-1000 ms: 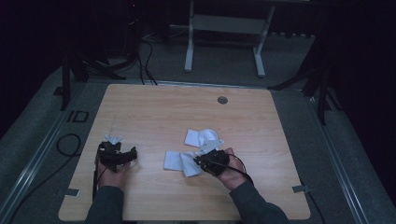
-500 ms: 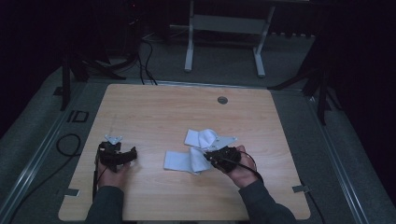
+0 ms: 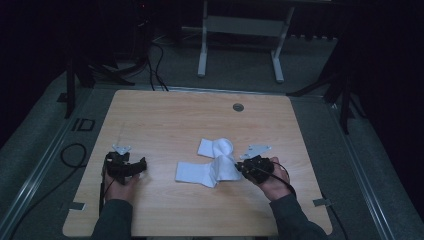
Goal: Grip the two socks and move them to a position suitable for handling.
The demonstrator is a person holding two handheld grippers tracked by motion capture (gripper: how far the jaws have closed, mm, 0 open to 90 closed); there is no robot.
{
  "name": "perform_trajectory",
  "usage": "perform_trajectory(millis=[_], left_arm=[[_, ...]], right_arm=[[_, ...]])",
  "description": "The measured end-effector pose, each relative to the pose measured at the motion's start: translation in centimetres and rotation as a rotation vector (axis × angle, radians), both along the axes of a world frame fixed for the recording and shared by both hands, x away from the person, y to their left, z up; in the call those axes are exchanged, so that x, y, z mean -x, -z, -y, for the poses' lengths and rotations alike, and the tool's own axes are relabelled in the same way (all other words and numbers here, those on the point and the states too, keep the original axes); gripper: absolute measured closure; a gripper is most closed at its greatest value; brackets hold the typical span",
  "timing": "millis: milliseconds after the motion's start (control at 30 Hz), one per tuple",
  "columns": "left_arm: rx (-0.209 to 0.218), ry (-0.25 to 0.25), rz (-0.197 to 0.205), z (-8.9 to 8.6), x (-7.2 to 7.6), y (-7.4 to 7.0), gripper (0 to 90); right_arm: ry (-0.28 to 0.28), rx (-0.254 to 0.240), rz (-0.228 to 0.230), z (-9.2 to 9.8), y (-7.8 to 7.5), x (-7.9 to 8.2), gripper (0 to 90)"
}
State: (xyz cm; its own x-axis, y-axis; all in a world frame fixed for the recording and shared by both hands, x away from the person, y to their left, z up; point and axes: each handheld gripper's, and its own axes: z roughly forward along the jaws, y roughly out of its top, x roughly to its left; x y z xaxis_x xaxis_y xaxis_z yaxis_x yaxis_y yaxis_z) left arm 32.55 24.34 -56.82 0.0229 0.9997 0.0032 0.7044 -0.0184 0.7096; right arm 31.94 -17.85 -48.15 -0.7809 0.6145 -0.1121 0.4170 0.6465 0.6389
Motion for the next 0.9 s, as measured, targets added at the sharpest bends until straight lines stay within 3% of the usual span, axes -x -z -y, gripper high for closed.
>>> perform_trajectory(millis=[467,533,600,800,900], left_arm=[[0.001,-0.001,0.001,0.0,0.0,0.0,15.0],[0.001,-0.001,0.001,0.0,0.0,0.0,15.0],[0.001,-0.001,0.001,0.0,0.0,0.0,15.0],[0.001,-0.001,0.001,0.0,0.0,0.0,15.1],[0.001,-0.001,0.001,0.0,0.0,0.0,15.1]], right_arm=[[0.037,0.032,-0.058,2.6,1.6,0.1,86.5],[0.041,0.038,-0.072,3.1,1.9,0.0,82.8],[0.061,0.033,-0.050,3.4,1.7,0.0,74.7],[0.051,0.021,-0.021,2.5,1.3,0.0,72.8],[0.026,0.035,-0.030,1.3,2.0,-0.1,81.2]])
